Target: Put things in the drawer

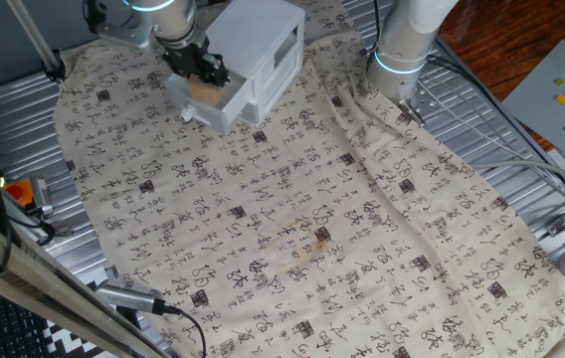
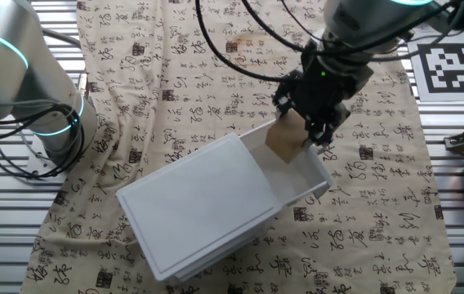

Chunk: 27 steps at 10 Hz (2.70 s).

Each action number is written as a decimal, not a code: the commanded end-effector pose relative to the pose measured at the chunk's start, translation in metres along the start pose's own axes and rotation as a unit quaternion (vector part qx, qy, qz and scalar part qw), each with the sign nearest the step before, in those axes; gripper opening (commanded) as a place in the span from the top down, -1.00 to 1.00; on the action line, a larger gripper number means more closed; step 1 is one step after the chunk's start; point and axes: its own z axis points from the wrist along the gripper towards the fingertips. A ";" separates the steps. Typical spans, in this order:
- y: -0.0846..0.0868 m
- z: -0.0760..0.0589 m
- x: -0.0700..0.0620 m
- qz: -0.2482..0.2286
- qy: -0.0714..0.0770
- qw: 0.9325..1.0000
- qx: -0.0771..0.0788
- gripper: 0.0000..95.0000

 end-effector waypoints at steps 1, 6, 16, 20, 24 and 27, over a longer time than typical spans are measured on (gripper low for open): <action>0.004 0.002 0.006 -0.001 0.004 1.000 0.006 1.00; 0.012 0.009 0.022 -0.021 0.022 0.999 0.021 1.00; 0.015 0.018 0.031 -0.057 0.024 0.998 0.024 1.00; 0.014 0.019 0.030 -0.068 0.023 0.997 0.025 0.60; 0.015 0.025 0.034 -0.071 0.023 0.997 0.028 0.60; 0.013 0.033 0.035 -0.076 0.019 0.996 0.029 0.60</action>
